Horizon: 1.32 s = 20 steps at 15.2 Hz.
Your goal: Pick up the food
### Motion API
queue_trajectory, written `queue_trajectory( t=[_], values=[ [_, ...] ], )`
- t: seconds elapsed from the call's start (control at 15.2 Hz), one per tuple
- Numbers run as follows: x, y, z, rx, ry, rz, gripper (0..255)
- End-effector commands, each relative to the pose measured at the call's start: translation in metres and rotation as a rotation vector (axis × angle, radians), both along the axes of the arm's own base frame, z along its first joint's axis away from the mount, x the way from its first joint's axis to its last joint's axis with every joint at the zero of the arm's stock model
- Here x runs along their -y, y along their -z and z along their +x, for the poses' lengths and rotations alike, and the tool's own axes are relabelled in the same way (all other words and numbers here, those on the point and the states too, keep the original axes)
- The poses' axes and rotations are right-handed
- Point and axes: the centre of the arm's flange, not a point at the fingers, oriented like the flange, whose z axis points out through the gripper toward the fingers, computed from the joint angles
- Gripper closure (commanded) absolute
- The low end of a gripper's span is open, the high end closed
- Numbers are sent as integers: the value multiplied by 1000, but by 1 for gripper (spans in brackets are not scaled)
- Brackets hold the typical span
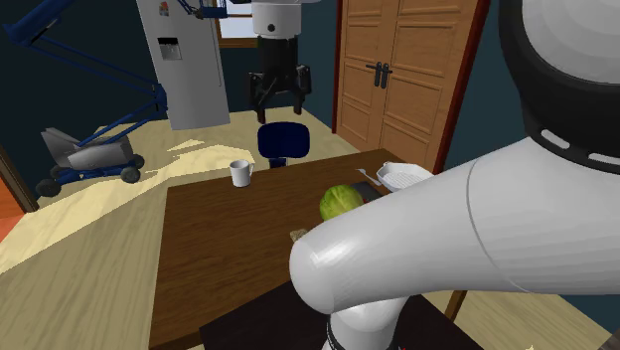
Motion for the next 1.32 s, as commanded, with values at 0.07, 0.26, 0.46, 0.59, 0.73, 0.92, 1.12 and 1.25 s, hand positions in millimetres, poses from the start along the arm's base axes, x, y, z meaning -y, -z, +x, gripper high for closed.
queue_trajectory(
  t=[0.07, 0.26, 0.46, 0.59, 0.73, 0.92, 1.12, 1.25],
  values=[
    [2, 13, 4, -3, 11, 1, 0],
    [10, 50, 14, -11, 44, 4, 0],
    [17, 88, 23, -20, 78, 6, 0],
    [22, 114, 30, -26, 100, 8, 0],
    [28, 139, 35, -32, 122, 10, 0],
    [36, 177, 44, -40, 156, 13, 0],
    [44, 215, 52, -49, 189, 15, 0],
    [49, 241, 56, -54, 211, 17, 0]
  ],
)
